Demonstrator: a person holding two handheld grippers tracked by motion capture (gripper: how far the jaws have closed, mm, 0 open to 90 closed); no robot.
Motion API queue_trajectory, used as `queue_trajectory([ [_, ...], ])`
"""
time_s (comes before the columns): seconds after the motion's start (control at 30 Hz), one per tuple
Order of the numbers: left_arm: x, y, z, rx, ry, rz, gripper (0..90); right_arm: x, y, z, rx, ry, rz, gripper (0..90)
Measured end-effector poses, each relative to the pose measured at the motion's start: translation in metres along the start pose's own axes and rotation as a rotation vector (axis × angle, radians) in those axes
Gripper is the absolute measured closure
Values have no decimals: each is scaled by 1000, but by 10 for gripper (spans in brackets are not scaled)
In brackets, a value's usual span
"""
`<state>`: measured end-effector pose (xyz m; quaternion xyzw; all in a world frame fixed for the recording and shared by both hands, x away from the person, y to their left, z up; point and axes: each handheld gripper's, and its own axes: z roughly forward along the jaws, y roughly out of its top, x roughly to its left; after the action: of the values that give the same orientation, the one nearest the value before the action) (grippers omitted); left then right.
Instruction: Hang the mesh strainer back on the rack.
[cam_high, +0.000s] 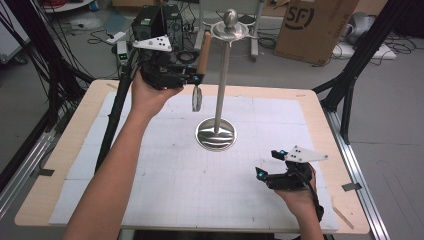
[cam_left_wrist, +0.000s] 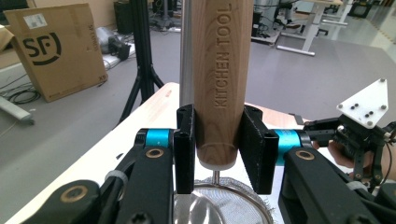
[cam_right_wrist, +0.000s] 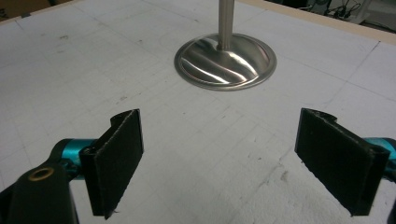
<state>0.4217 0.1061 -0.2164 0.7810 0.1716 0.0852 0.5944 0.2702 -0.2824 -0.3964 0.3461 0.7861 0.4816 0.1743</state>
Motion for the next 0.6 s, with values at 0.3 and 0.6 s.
queue_trajectory([
  [0.3,3,-2,7,-9,-31,-29,677,0,1,0,-7,6,-4,142],
  [0.6,11,-5,-2,8,-15,-85,494,1,1,0,-3,8,-3,142],
])
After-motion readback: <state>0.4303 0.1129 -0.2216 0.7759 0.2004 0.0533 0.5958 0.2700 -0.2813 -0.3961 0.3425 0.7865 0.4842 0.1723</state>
